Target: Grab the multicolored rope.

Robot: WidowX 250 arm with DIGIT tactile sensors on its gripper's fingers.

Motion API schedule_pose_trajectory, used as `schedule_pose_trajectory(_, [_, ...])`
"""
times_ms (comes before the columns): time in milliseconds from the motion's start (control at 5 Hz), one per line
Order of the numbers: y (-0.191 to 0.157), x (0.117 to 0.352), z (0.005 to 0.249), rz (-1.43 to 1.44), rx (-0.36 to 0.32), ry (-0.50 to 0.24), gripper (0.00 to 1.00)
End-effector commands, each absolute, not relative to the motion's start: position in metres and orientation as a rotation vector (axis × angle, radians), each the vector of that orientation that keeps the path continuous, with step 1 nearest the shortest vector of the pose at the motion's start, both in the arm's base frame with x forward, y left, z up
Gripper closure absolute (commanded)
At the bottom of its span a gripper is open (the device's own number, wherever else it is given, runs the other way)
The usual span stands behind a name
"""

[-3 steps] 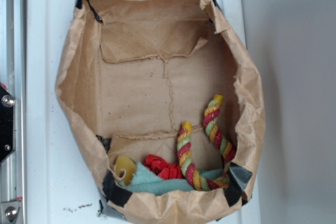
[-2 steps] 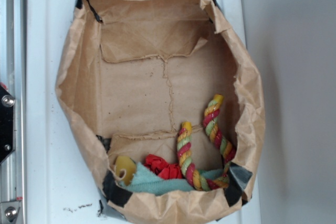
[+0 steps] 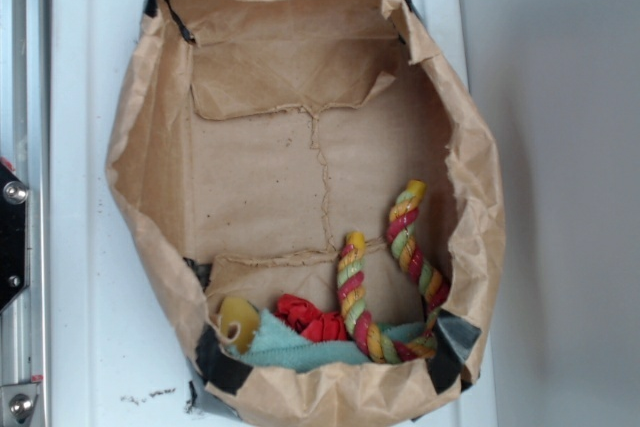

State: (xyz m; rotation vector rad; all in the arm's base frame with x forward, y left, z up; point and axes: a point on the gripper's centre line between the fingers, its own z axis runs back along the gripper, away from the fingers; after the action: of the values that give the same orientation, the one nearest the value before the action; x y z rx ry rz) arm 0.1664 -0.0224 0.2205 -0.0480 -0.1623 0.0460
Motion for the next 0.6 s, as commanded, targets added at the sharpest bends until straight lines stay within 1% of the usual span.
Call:
schedule_pose_trajectory(0, [-0.013, 0.238, 0.195, -0.002, -0.089, -0.216, 0.00])
schedule_pose_trajectory(200, [-0.006, 0.276, 0.171, -0.073, -0.081, -0.199, 0.00])
schedule_pose_trajectory(400, [-0.004, 0.296, 0.154, -0.079, -0.100, -0.170, 0.00])
